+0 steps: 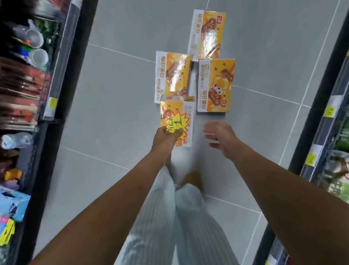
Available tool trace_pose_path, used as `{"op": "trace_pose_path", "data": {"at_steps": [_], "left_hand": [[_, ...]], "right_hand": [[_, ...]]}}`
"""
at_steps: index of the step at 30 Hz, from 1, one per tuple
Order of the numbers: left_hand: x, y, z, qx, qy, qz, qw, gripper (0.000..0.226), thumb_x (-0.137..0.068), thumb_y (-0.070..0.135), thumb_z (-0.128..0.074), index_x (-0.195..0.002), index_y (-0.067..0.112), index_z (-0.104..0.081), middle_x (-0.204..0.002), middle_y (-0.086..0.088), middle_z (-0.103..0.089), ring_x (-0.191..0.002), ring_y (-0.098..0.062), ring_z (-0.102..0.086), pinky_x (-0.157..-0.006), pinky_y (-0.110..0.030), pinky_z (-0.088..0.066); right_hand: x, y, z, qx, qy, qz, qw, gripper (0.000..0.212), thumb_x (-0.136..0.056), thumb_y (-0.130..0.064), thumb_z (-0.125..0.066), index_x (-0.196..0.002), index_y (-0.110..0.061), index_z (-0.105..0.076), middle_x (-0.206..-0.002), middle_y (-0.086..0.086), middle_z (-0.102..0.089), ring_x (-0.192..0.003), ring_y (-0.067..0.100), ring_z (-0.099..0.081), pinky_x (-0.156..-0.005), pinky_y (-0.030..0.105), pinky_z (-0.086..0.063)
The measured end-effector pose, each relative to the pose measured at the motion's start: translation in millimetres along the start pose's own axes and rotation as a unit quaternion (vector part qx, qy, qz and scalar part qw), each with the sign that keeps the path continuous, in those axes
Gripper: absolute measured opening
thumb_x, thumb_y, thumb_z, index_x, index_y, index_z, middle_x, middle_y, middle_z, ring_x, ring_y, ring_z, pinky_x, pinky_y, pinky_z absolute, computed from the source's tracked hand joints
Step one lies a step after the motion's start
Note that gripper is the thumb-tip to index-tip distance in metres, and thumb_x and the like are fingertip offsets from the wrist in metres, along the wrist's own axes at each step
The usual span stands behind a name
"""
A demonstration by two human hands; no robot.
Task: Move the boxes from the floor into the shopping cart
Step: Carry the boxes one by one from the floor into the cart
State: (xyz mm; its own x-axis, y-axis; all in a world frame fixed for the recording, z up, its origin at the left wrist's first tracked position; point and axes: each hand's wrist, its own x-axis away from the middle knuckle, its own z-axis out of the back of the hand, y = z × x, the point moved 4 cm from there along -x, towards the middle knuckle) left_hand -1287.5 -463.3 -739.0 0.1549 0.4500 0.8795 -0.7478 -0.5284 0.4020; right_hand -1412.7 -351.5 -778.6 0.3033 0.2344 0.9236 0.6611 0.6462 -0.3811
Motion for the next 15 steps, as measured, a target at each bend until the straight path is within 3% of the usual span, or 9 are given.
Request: {"op": "trace_pose_path", "data": {"at_steps": [2, 5, 8, 12, 15], "left_hand": [[-44.0, -9.4, -10.8, 0.01, 0.0, 0.001, 1.0, 0.06, -0.093, 0.023, -0.059, -0.144, 0.006, -0.031, -0.136, -0.003, -0.047, -0.103, -0.007, -0.044, -0.073, -0.012, -0.034], [-97.7, -19.4, -19.0, 0.006, 0.002, -0.008, 1.0, 0.056, -0.095, 0.019, -0.057, -0.143, 0.006, -0.032, -0.125, 0.002, -0.046, -0.1, -0.007, -0.039, -0.077, -0.017, -0.033], [-167.3, -43.1, -25.4, -0.007, 0.011, 0.005, 1.0, 0.057, -0.092, 0.021, -0.06, -0.141, 0.008, -0.033, -0.123, 0.007, -0.045, -0.102, -0.011, -0.047, -0.083, -0.024, -0.038], [-243.2, -71.2, -26.0, -0.008, 0.032, 0.0, 0.999, 0.062, -0.087, 0.029, -0.067, -0.136, 0.01, -0.035, -0.133, -0.006, -0.05, -0.12, -0.023, -0.052, -0.094, -0.033, -0.045], [-282.1, -87.9, -26.7, 0.026, 0.013, -0.017, 0.999, 0.06, -0.085, 0.048, -0.062, -0.131, 0.012, -0.045, -0.121, -0.005, -0.062, -0.108, -0.021, -0.064, -0.083, -0.03, -0.053]], "right_hand": [[-46.2, 10.8, -7.4, -0.002, -0.001, -0.002, 1.0, 0.034, -0.088, -0.02, -0.061, -0.121, -0.013, -0.057, -0.105, 0.003, -0.061, -0.098, 0.02, -0.056, -0.074, 0.03, -0.043], [-101.4, 24.9, -18.9, 0.004, -0.003, 0.0, 1.0, 0.026, -0.09, -0.018, -0.061, -0.114, -0.013, -0.056, -0.093, -0.001, -0.059, -0.093, 0.018, -0.055, -0.075, 0.031, -0.042], [-163.0, 47.6, -32.6, -0.01, -0.015, -0.011, 1.0, 0.013, -0.093, -0.015, -0.059, -0.105, -0.016, -0.054, -0.089, -0.004, -0.058, -0.079, 0.008, -0.054, -0.07, 0.026, -0.041], [-227.5, 73.5, -51.4, -0.013, -0.03, -0.006, 0.999, 0.05, -0.09, -0.01, -0.063, -0.136, -0.008, -0.043, -0.115, 0.007, -0.063, -0.084, 0.014, -0.063, -0.062, 0.025, -0.046], [-265.8, 89.0, -61.4, -0.022, -0.047, 0.005, 0.999, 0.065, -0.082, -0.012, -0.073, -0.139, -0.01, -0.04, -0.122, 0.008, -0.065, -0.097, 0.023, -0.068, -0.081, 0.039, -0.055]]}}
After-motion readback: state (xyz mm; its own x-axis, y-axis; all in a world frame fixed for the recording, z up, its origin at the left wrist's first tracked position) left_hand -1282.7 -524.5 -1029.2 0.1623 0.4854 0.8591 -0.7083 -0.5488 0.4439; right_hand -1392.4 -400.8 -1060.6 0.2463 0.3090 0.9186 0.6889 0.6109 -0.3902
